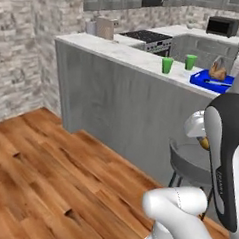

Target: Gather the lime and eggplant from the fridge and place them on a tray on the dining counter. Then gather the chicken drumsticks from the fridge and place them on the other tray.

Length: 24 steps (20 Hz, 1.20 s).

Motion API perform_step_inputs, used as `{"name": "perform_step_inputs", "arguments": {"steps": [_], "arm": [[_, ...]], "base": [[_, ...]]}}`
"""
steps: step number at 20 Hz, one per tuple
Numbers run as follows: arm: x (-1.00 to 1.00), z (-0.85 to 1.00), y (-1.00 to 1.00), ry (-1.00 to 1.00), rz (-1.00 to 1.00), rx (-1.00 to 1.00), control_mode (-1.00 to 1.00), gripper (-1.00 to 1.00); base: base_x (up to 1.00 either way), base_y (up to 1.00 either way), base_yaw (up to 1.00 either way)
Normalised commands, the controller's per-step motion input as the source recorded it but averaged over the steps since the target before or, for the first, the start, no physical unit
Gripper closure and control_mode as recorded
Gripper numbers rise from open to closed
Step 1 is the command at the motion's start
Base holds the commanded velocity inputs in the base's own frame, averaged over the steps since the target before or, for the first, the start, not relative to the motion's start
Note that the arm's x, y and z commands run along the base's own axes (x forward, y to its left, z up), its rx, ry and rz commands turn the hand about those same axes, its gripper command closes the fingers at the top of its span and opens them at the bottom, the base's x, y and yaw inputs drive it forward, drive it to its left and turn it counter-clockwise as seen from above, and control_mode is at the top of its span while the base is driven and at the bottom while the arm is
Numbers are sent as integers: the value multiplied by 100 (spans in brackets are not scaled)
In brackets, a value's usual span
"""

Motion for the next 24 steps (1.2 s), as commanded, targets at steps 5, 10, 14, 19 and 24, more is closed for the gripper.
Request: {"name": "perform_step_inputs", "arguments": {"steps": [5, 10, 14, 19, 24], "arm": [[0, 0, 0, 0, 0, 0, 100, 100], [0, 0, 0, 0, 0, 0, 100, 100], [0, 0, 0, 0, 0, 0, 100, 100], [0, 0, 0, 0, 0, 0, 100, 100], [0, 0, 0, 0, 0, 0, 100, 100]], "base": [[61, 37, -52], [50, 31, -56], [47, 31, -57], [41, 22, -55], [40, 20, -53]]}}
